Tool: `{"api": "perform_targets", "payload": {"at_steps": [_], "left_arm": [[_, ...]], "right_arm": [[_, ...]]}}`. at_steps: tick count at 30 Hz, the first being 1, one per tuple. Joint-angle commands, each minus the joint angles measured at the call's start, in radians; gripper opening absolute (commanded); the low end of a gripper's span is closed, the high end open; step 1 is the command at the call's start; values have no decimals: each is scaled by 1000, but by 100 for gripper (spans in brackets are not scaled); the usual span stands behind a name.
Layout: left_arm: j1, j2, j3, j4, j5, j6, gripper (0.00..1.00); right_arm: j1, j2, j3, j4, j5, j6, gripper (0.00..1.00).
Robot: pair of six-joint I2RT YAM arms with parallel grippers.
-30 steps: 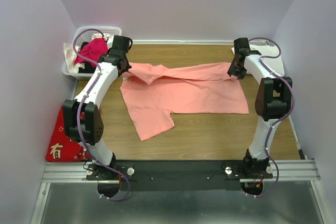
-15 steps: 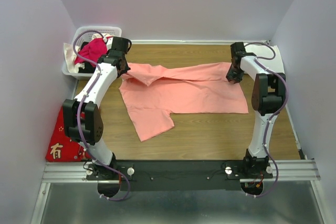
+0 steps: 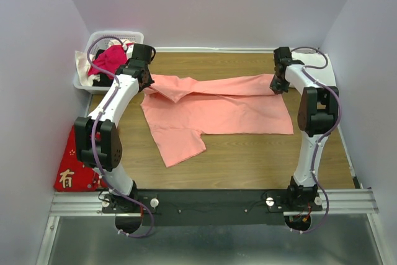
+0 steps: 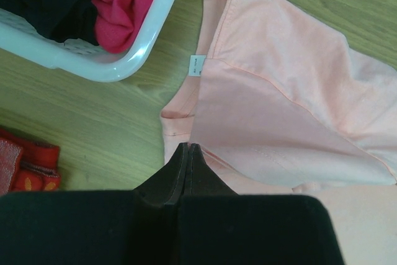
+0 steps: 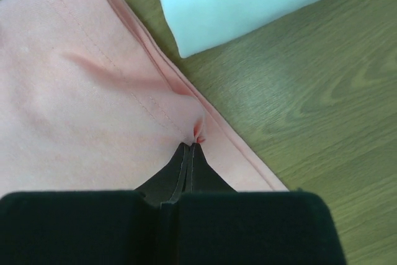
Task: Fold and stack the t-shirts
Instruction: Fold the tshirt
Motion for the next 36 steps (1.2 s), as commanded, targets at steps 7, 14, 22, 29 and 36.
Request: {"api": "perform_targets", "payload": {"at_steps": [7, 14, 22, 29, 36], "left_arm": [[9, -50, -94, -2, 50, 25, 0], [-45, -141, -241, 0, 88, -9, 0], [-131, -210, -405, 17, 119, -88, 0], [-135, -169, -418, 41, 94, -98, 0], [-135, -130, -384, 40, 48, -111, 0]], "right_arm": [[-44, -121, 26, -4, 89, -28, 1], [-46, -127, -34, -6, 69, -8, 1], [-46, -138, -113, -6, 44, 7, 1], [-44, -109, -132, -6, 28, 10, 1], [-44, -83, -124, -6, 27, 12, 1]]}}
